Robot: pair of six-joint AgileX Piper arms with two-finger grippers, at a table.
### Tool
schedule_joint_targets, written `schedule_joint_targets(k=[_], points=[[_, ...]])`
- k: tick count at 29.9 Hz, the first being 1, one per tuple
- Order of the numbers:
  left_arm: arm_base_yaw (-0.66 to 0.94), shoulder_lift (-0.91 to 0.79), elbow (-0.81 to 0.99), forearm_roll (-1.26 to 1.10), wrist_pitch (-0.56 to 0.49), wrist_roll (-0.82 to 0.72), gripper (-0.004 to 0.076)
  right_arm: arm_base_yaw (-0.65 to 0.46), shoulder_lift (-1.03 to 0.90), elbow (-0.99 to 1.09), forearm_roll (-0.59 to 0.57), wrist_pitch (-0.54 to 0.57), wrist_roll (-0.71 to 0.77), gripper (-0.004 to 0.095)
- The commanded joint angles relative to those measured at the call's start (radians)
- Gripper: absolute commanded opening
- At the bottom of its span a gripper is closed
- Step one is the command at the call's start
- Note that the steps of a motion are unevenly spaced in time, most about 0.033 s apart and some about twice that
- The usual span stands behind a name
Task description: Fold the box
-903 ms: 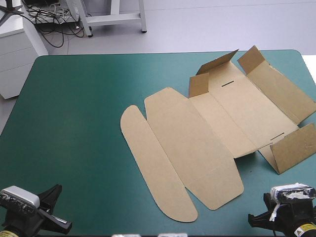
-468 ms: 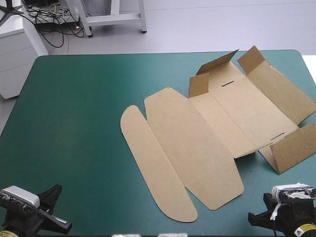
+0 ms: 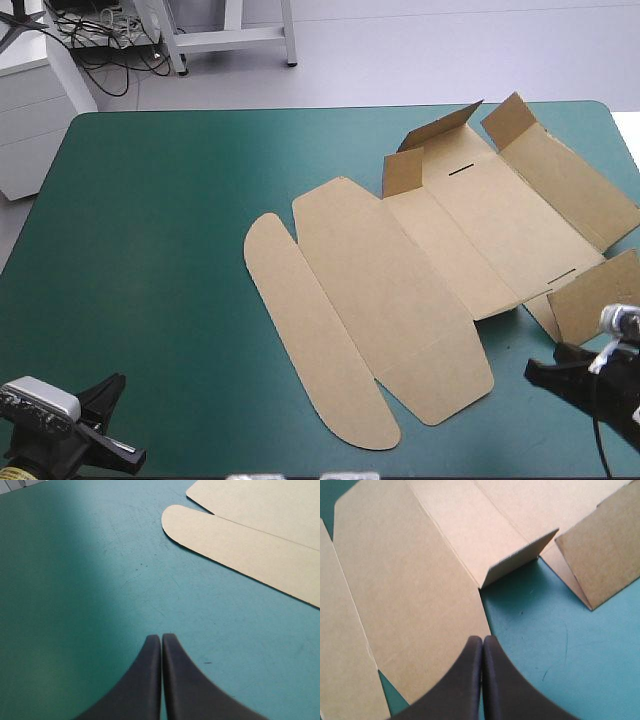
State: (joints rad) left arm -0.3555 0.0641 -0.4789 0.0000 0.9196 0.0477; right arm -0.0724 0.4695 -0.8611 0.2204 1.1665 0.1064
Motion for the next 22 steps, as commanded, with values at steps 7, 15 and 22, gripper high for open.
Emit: schedule_joint_targets(k=[7, 15, 22], points=[[-0.006, 0.018, -0.025, 0.0, -0.076, -0.01, -0.001, -0.001, 0.303, -0.247, -0.054, 0.086, 0.046, -0.0013], [-0.006, 0.018, -0.025, 0.0, -0.076, -0.01, -0.001, -0.001, 0.413, -0.338, -0.054, 0.086, 0.065, 0.0371], [-0.006, 0.018, -0.025, 0.0, -0.076, -0.01, -0.001, -0.001, 0.461, -0.338, -0.063, 0.086, 0.175, 0.0593]])
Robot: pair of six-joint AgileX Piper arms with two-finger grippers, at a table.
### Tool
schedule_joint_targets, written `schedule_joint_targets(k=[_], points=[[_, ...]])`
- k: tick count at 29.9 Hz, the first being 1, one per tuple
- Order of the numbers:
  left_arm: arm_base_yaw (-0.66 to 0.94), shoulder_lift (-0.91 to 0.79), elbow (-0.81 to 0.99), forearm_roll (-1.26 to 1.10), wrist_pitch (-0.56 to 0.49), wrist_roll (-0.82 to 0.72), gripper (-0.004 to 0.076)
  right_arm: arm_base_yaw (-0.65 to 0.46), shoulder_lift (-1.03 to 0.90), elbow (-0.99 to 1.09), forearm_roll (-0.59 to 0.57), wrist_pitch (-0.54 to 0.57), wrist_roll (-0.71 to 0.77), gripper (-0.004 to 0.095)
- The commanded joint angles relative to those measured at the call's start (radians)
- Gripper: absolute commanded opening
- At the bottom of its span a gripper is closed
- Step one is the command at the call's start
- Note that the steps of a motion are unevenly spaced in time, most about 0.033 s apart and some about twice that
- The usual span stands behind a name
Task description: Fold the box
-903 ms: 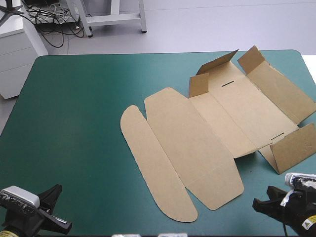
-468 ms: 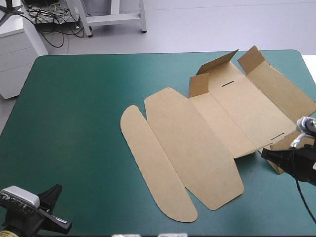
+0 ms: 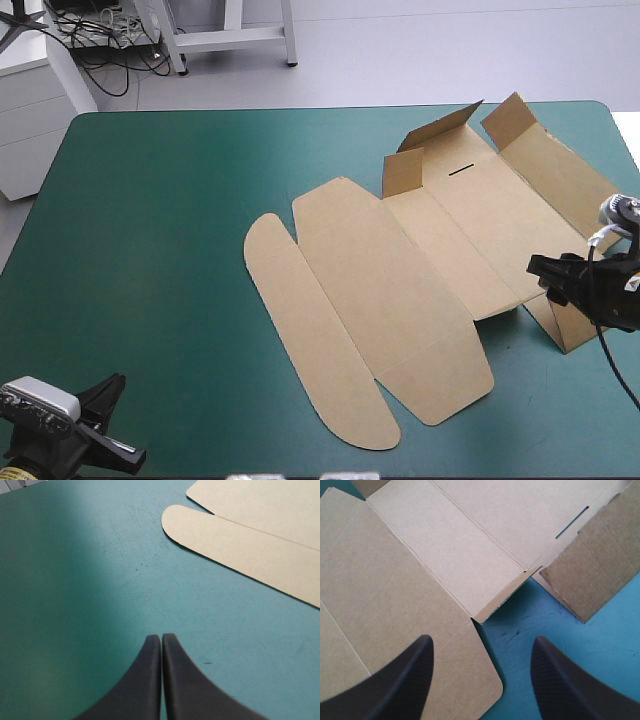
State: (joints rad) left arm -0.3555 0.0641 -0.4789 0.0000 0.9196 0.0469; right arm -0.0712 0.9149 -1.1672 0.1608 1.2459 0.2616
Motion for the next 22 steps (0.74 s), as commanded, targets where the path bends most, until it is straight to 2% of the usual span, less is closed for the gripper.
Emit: schedule_joint_targets(k=[1, 4, 8, 15, 22], points=[[-0.006, 0.018, -0.025, 0.0, -0.076, -0.009, -0.001, -0.002, 0.025, -0.032, 0.0, 0.006, 0.02, 0.0593], [-0.006, 0.018, -0.025, 0.0, -0.076, -0.009, -0.001, -0.002, 0.059, -0.032, 0.026, 0.006, 0.021, 0.0593], [-0.006, 0.018, -0.025, 0.0, -0.076, -0.009, -0.001, -0.002, 0.121, -0.032, 0.056, 0.004, 0.118, 0.0593], [-0.006, 0.018, -0.025, 0.0, -0.076, -0.009, -0.001, -0.002, 0.236, -0.032, 0.11, 0.007, 0.187, 0.0579], [-0.006, 0.018, -0.025, 0.0, -0.076, -0.009, -0.001, -0.002, 0.322, -0.032, 0.109, 0.007, 0.306, 0.0576]])
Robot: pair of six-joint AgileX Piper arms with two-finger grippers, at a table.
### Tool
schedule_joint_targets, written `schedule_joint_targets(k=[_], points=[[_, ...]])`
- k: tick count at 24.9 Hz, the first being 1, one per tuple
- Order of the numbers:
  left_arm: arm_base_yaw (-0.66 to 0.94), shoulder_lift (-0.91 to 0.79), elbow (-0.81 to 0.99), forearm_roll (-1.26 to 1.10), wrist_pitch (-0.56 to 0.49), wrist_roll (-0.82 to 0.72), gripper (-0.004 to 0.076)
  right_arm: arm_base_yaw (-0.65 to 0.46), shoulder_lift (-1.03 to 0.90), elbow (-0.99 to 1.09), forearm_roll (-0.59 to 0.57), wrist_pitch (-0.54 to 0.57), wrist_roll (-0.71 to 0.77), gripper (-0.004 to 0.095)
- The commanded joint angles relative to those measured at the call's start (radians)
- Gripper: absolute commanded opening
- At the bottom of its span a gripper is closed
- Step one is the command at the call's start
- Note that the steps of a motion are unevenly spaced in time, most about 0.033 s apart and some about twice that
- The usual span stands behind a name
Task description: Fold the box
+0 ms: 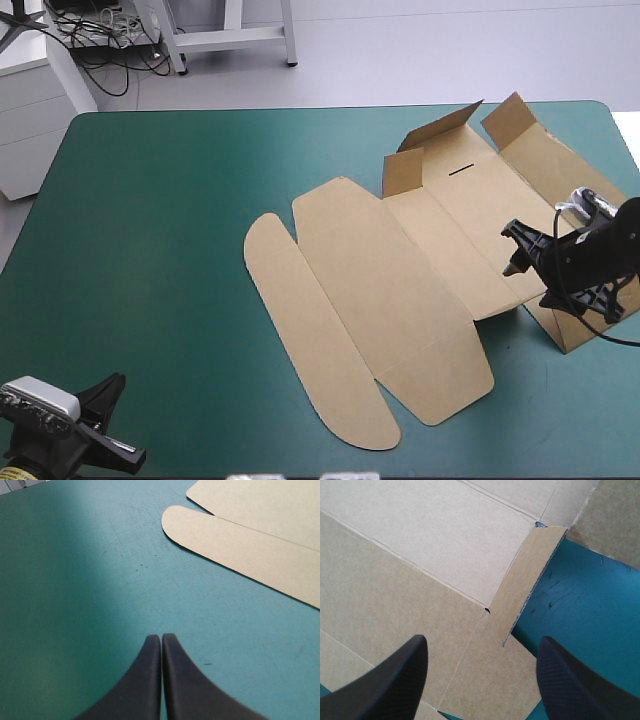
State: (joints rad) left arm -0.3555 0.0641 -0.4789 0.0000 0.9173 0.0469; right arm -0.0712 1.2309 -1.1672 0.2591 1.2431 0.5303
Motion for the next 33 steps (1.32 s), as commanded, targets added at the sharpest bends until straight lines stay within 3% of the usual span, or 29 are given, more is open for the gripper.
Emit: schedule_joint_targets(k=[1, 13, 23, 27, 29, 33], points=[[-0.006, 0.018, -0.025, 0.0, -0.074, -0.009, -0.001, -0.002, 0.012, -0.032, 0.004, 0.01, 0.066, 0.0576], [-0.006, 0.018, -0.025, 0.0, -0.074, -0.009, -0.001, -0.002, 0.063, 0.034, -0.045, 0.01, 0.2, 0.0576], [-0.006, 0.018, -0.025, 0.0, -0.074, -0.009, -0.001, -0.002, 0.222, 0.067, -0.029, -0.014, 0.178, 0.0576], [-0.006, 0.018, -0.025, 0.0, -0.074, -0.009, -0.001, -0.002, 0.277, 0.067, 0.054, -0.023, 0.082, 0.0572], [-0.006, 0.018, -0.025, 0.0, -0.074, -0.009, -0.001, -0.002, 0.279, 0.067, 0.065, -0.03, 0.063, 0.0502], [-0.006, 0.018, -0.025, 0.0, -0.074, -0.009, -0.001, -0.002, 0.279, 0.067, 0.031, -0.036, 0.072, 0.017]])
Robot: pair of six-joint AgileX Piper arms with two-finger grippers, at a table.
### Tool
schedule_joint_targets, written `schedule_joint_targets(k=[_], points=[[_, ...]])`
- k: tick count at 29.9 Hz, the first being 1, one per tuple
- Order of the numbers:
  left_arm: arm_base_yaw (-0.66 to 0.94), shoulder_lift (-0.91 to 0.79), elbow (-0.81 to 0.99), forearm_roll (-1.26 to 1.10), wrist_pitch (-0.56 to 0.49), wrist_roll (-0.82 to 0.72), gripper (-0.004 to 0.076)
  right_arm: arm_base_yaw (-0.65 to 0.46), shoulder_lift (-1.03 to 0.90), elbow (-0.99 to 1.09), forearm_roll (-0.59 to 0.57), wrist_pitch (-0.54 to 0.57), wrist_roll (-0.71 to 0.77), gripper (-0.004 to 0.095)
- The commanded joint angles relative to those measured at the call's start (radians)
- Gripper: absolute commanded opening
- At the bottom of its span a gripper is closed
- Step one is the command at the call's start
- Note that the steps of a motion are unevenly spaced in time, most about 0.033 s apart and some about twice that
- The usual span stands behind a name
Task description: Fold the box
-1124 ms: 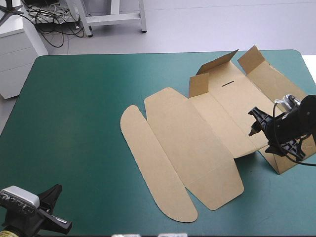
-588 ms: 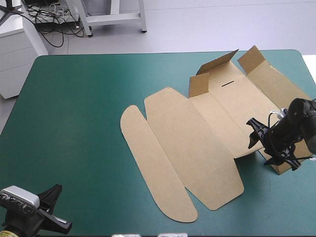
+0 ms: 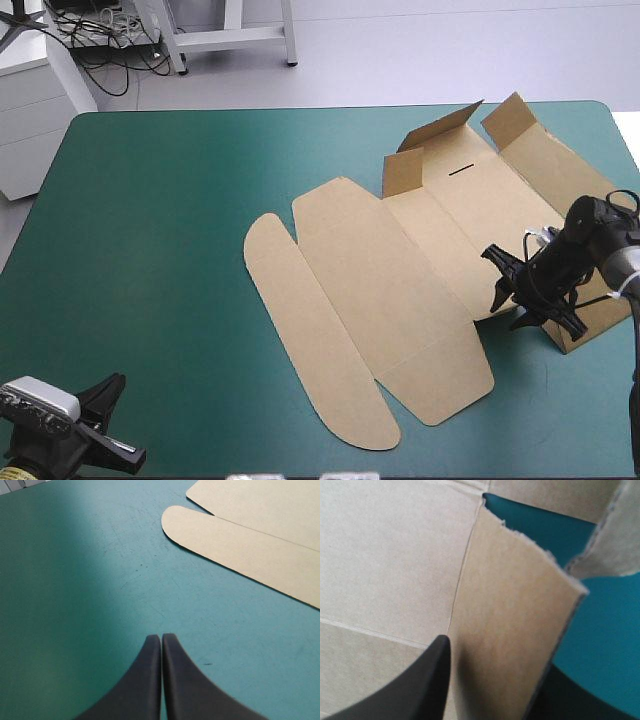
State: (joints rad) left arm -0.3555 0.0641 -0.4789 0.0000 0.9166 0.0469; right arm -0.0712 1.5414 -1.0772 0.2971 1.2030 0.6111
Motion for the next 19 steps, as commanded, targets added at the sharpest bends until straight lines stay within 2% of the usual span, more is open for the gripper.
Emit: schedule_joint_targets(k=[1, 2, 10, 19], points=[[-0.006, 0.018, -0.025, 0.0, -0.073, -0.009, -0.001, -0.002, -0.031, -0.023, -0.015, 0.002, -0.002, 0.0088], [-0.006, 0.018, -0.025, 0.0, -0.073, -0.009, -0.001, -0.002, -0.031, -0.023, -0.023, -0.003, 0.001, -0.0009], [-0.006, 0.018, -0.025, 0.0, -0.073, -0.009, -0.001, -0.002, -0.031, -0.023, -0.037, -0.016, -0.007, -0.002], [-0.006, 0.018, -0.025, 0.0, -0.073, -0.009, -0.001, -0.002, -0.004, -0.089, -0.053, -0.116, -0.273, -0.0017]])
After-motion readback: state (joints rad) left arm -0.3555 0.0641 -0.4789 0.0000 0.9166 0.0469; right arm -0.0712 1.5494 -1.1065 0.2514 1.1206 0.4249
